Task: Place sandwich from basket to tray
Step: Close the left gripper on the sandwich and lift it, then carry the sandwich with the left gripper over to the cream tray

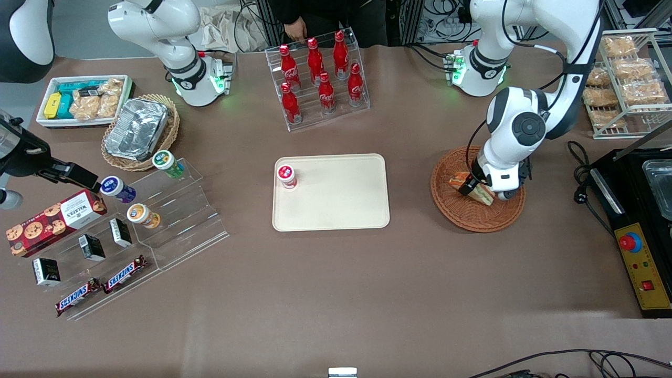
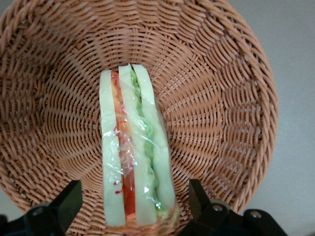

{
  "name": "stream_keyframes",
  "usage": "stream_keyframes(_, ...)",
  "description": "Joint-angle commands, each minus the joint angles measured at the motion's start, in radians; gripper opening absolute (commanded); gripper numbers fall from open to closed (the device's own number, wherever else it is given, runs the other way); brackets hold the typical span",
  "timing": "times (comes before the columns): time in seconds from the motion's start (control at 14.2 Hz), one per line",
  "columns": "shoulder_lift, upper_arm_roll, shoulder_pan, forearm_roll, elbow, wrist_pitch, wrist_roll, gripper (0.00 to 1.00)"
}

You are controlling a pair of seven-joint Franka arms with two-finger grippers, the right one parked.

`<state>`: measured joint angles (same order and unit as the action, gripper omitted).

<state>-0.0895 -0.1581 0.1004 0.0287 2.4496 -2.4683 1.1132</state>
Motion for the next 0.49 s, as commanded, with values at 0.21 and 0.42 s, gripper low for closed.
stream_keyframes(0.21, -0.004, 0.014, 0.002, -0.039, 0.031, -0.050, 0.025, 0.06)
stream_keyframes(0.42, 0.020, 0.014, -0.001, -0.046, 0.026, -0.047, 0.005, 0.00)
